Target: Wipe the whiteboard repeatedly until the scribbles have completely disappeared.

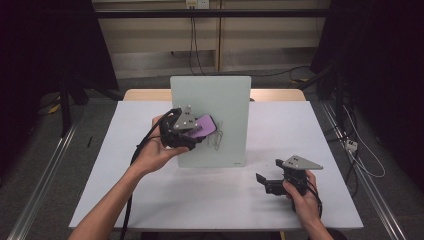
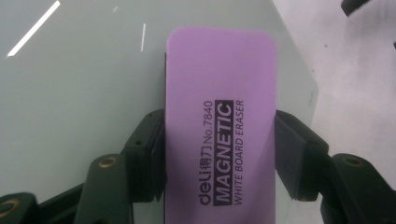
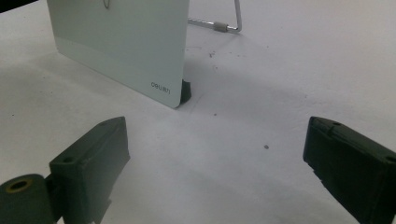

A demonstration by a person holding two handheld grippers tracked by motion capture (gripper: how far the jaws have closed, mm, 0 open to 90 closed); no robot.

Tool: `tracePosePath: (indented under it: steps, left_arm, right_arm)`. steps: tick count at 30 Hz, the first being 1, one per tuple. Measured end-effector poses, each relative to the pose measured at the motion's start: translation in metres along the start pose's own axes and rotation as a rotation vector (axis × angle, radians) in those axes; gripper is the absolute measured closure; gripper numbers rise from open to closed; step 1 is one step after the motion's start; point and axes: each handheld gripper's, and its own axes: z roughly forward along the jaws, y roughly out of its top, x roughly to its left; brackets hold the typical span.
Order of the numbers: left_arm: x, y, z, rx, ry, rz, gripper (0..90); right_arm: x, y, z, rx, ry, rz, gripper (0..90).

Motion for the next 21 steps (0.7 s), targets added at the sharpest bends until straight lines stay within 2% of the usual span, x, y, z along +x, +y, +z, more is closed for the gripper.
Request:
tracePosePath:
  steps: [4,13,18,21]
  left_arm:
    - [-0.009,-0.003,0.006,0.041,-0.003,0.016,41.0]
    - [-0.023,-0.014,0.02,0.063,-0.048,0.018,40.9]
    - [-0.021,-0.013,0.019,0.072,-0.062,0.014,41.0]
    - [-0.017,-0.008,0.018,0.053,-0.059,0.006,41.0]
  right_arm:
    - [0.0,0.0,0.0,0.0,0.0,-0.002,7.1]
    - [0.0,0.0,0.0,0.0,-0.001,-0.001,7.1]
    - [0.001,0.0,0.001,0.0,0.0,0.002,7.1]
    - [0.001,0.0,0.001,0.003,0.0,0.005,7.1]
